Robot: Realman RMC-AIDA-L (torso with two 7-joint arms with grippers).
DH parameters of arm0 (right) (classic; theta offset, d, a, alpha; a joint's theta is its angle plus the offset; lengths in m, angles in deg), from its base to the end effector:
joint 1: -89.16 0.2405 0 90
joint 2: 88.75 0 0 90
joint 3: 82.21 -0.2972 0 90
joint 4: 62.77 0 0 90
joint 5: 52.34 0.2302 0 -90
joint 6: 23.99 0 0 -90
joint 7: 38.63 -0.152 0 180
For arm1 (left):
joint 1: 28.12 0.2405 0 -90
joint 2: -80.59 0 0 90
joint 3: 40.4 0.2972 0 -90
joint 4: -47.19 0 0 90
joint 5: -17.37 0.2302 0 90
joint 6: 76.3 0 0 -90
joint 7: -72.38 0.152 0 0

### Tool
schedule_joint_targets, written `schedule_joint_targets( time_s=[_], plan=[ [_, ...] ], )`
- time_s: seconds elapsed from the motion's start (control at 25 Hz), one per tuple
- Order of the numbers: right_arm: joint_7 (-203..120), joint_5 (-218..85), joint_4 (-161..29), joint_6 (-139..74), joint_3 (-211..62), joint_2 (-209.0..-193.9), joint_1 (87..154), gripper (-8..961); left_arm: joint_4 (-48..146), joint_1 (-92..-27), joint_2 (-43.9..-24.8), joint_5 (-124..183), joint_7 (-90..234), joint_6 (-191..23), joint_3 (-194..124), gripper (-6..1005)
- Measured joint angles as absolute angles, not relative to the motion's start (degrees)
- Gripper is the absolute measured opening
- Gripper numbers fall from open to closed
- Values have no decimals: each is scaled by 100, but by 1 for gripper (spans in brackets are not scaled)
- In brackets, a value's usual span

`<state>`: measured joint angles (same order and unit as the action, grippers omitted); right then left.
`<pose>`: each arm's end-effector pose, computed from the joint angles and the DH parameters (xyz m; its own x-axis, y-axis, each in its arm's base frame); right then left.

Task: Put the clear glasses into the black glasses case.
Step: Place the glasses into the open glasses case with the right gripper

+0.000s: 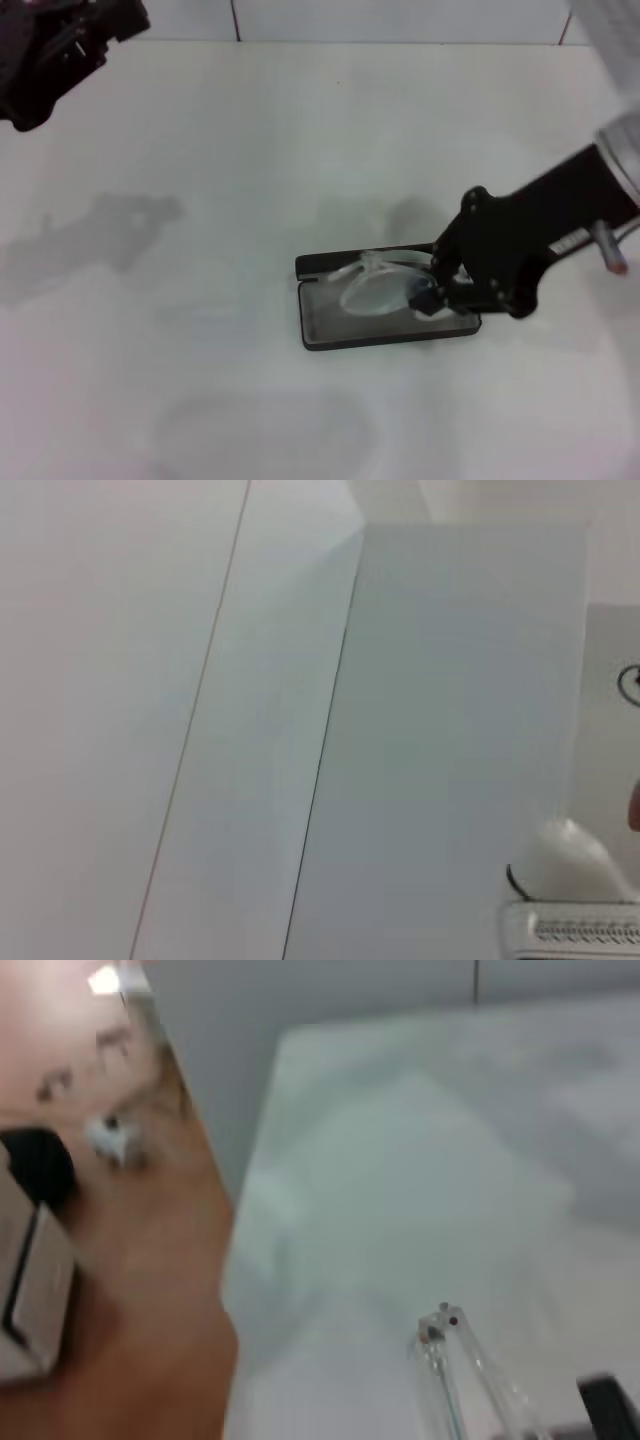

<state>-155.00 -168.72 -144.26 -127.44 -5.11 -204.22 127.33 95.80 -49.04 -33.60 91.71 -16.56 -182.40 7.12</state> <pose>0.1192 0.3582 -0.0073 0.9993 -0.0223 0.0287 -0.0250 -0.9951 0.0956 -0.2596 0.3329 0.0883 0.4837 0.1077 0.8686 0.3410 -0.9372 -0.0737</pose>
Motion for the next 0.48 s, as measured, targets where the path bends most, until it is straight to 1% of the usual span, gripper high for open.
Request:
schedule_joint_targets(
  time_s=[0.28,0.4,0.48],
  plan=[
    [-16919,-17887,-13873,-13244,-74,-20447,14426,98,9518,-4776,-3395,9213,-1550,-18257,707,102],
    [-17281,-18233,-13633,-13254,381,-20473,14825,97,9449,-4766,-3395,9213,-1510,-18265,706,102],
    [-17495,-18433,-13522,-13176,756,-20488,14976,97,9349,-4759,-3395,9213,-1429,-18269,706,102]
  ],
)
